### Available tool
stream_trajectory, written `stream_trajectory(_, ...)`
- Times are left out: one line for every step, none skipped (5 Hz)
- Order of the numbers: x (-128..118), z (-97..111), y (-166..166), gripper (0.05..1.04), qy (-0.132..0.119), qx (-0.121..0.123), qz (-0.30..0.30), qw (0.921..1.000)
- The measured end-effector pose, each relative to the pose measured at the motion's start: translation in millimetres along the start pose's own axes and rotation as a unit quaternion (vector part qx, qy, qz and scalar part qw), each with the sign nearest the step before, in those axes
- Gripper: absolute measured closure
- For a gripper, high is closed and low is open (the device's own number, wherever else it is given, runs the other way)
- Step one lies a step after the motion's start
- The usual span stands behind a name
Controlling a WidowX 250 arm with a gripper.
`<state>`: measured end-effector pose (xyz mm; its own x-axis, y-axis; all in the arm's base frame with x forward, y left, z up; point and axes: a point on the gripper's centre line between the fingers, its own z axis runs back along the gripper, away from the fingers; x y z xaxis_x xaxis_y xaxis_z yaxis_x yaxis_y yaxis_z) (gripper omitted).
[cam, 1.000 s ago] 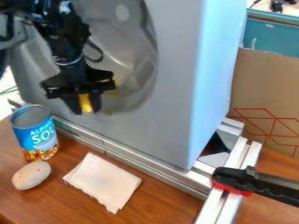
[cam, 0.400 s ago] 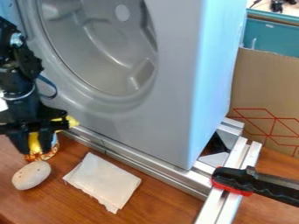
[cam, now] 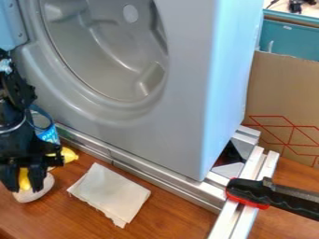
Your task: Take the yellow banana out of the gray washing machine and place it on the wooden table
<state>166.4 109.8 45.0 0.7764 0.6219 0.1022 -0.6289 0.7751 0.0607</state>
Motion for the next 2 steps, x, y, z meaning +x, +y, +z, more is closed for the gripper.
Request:
stream_trajectory(-11,-26,-2,0.639,0.024,0.019,-0.029,0.9991)
stream_trajectory(-25,-48,5,0.639,0.046,0.025,-0.043,0.9977)
